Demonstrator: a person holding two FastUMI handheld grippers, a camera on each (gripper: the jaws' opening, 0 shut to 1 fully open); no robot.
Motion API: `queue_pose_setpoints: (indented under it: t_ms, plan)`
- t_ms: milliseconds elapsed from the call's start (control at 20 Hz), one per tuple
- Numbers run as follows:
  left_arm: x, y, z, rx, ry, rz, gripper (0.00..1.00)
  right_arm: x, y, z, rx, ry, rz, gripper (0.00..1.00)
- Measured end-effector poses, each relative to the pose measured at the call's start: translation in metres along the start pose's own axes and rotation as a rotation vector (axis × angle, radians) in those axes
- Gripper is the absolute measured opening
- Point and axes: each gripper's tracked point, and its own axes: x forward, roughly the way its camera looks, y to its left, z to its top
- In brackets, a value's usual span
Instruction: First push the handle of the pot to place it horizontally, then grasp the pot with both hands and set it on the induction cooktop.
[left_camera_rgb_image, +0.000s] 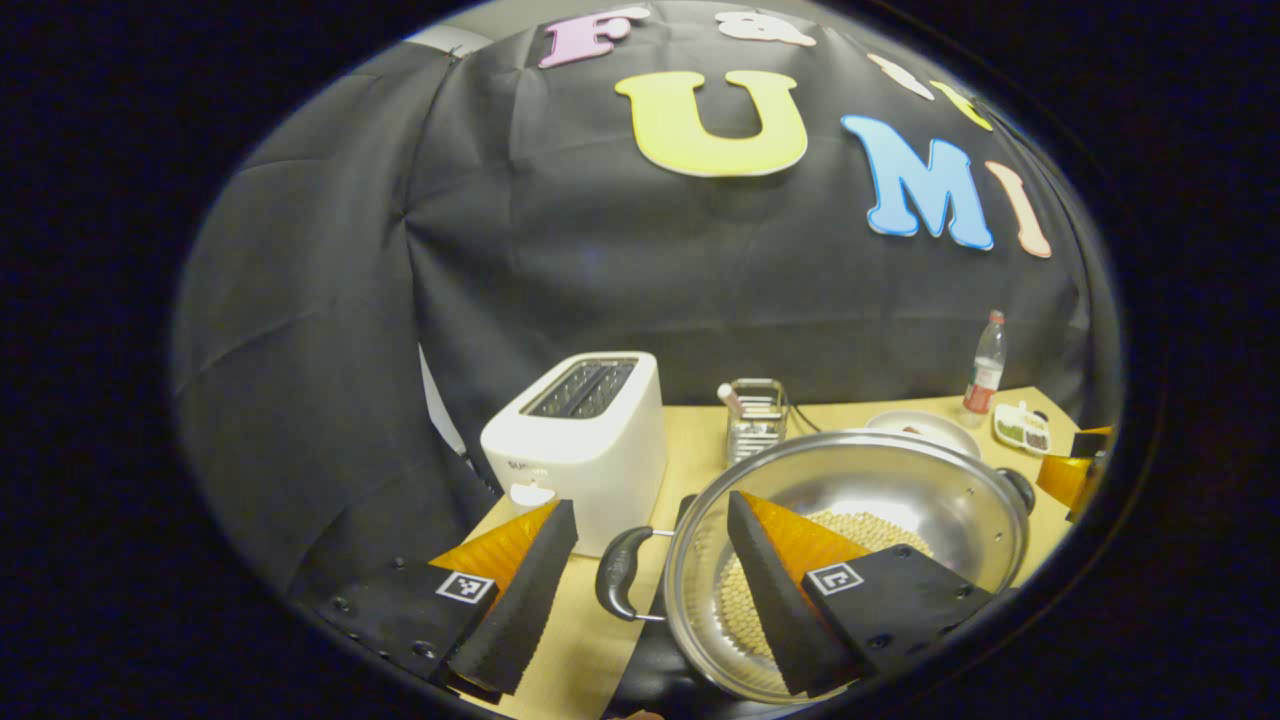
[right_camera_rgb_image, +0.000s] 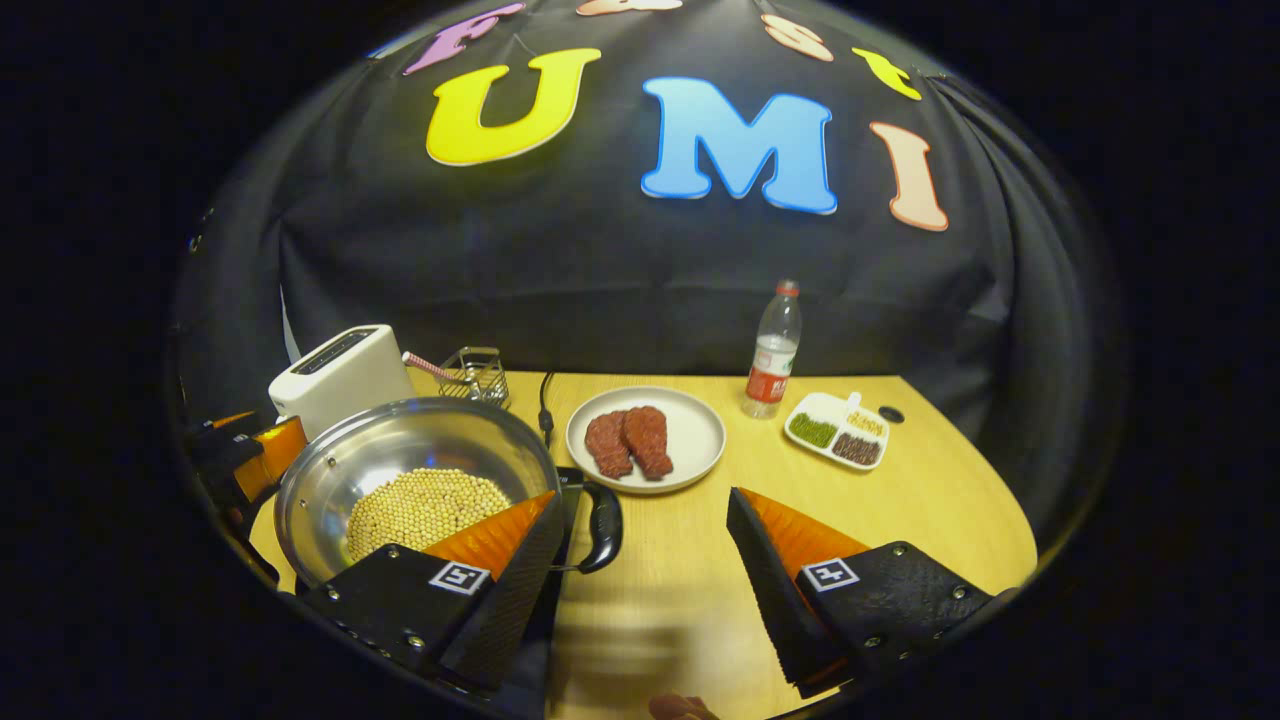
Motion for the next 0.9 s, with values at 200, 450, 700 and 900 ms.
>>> queue_pose_setpoints:
  t_ms: [200,450,700,900]
  plan:
    - [-0.046,-0.041,0.048,-0.005,-0.109,-0.017,0.98,-0.041,-0.04,0.028,-0.056,-0.132,0.006,0.98]
    - [-0.132,-0.109,0.104,-0.028,-0.235,-0.073,0.98,-0.096,-0.097,0.042,-0.084,-0.225,-0.009,0.98]
    - [-0.215,-0.168,0.131,-0.026,-0.316,-0.109,0.97,-0.156,-0.156,0.051,-0.079,-0.296,-0.03,0.98]
    - [-0.282,-0.204,0.133,-0.029,-0.364,-0.106,0.97,-0.201,-0.192,0.047,-0.073,-0.356,-0.013,0.98]
